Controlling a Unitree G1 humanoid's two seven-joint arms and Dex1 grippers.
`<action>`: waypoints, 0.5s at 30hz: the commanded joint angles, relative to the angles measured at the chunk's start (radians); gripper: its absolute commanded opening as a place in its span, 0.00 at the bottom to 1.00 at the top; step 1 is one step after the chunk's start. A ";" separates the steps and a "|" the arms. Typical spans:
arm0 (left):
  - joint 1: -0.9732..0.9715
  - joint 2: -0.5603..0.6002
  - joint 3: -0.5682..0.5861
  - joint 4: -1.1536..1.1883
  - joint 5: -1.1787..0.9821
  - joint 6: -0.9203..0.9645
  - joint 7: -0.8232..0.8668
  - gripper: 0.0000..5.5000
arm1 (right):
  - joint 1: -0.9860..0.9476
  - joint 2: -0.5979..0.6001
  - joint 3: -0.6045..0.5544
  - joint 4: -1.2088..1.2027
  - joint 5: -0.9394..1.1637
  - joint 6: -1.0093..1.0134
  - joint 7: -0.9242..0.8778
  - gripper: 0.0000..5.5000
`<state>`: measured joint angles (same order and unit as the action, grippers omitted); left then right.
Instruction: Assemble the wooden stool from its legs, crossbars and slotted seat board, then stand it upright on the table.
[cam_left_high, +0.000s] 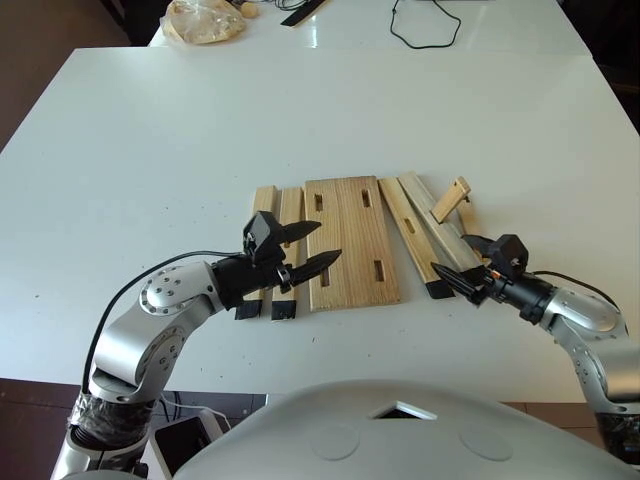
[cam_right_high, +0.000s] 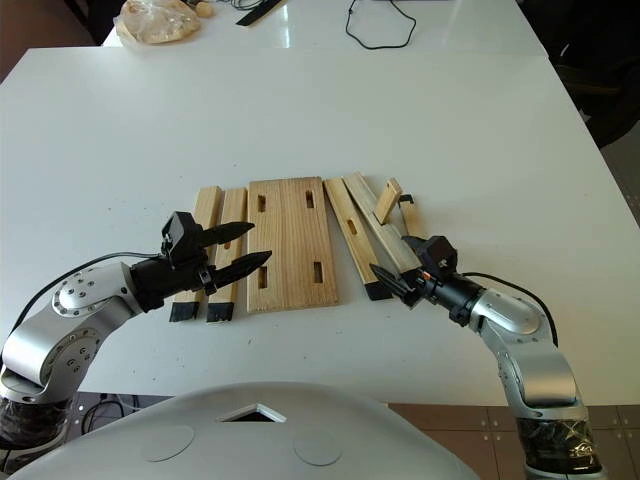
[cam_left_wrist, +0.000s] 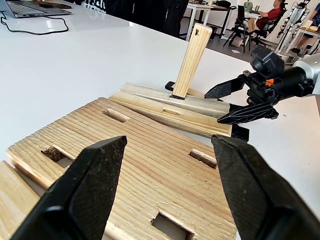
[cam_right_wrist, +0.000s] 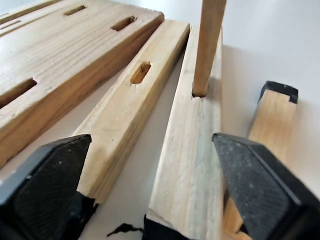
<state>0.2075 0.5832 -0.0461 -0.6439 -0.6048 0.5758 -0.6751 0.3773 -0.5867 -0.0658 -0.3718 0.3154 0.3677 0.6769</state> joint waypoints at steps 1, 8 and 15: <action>-0.009 0.006 -0.006 0.005 0.011 0.011 0.009 0.57 | -0.019 0.008 -0.005 0.032 -0.014 -0.011 -0.016 0.81; -0.014 -0.001 -0.010 0.010 0.020 0.008 0.021 0.57 | -0.049 0.025 -0.032 0.051 0.007 -0.025 -0.012 0.81; -0.022 -0.004 -0.021 0.005 0.025 0.016 0.033 0.57 | -0.067 0.018 0.002 0.117 -0.041 -0.065 0.001 0.81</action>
<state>0.1966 0.5775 -0.0634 -0.6368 -0.5852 0.5773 -0.6531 0.3205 -0.5604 -0.0759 -0.2814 0.3012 0.3265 0.6731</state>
